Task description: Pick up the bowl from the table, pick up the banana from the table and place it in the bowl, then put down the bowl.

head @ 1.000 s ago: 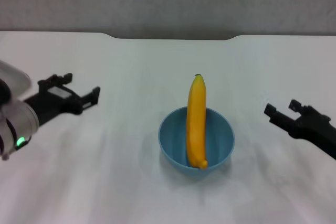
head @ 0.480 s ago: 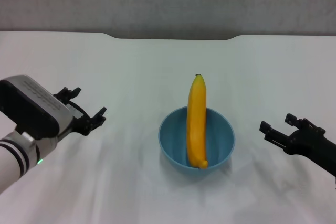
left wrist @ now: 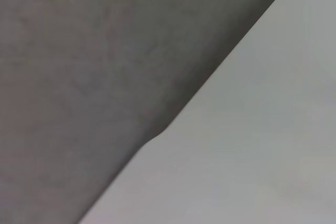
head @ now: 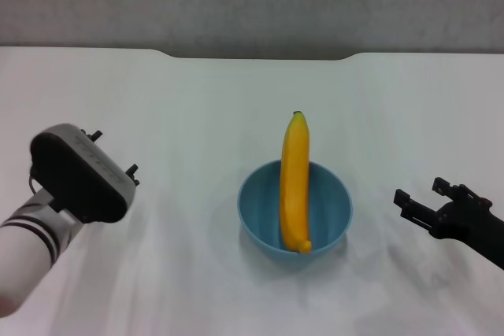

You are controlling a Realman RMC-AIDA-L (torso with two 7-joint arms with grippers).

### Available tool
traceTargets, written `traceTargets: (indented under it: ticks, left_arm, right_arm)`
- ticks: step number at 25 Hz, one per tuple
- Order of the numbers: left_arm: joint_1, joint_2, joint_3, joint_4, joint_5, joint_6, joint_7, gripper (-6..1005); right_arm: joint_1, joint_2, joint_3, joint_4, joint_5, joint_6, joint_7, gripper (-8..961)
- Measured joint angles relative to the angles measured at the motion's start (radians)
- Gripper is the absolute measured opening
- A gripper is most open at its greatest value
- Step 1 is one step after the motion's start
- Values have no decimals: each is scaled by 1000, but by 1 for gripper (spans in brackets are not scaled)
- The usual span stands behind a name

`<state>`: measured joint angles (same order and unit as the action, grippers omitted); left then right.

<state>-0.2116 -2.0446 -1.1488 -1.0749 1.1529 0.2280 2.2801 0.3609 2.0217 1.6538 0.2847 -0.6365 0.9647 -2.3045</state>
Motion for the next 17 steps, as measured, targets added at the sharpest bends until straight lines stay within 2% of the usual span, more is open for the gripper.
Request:
traceTargets:
  ticks: [4, 8, 11, 17]
  left_arm:
    - [-22, 3, 123, 27, 202, 220, -215, 798]
    - [-50, 4, 290, 150, 512, 523, -590, 798]
    - [-66, 4, 396, 259, 664, 701, -908, 798]
    - [-100, 7, 471, 346, 701, 720, -1334, 798]
  right_arm:
    - [12, 0, -4, -10, 7, 0, 0, 897]
    - [17, 0, -4, -14, 7, 0, -1, 897]
    - [21, 1, -5, -15, 7, 0, -1, 897]
    - [23, 5, -5, -17, 8, 5, 0, 897]
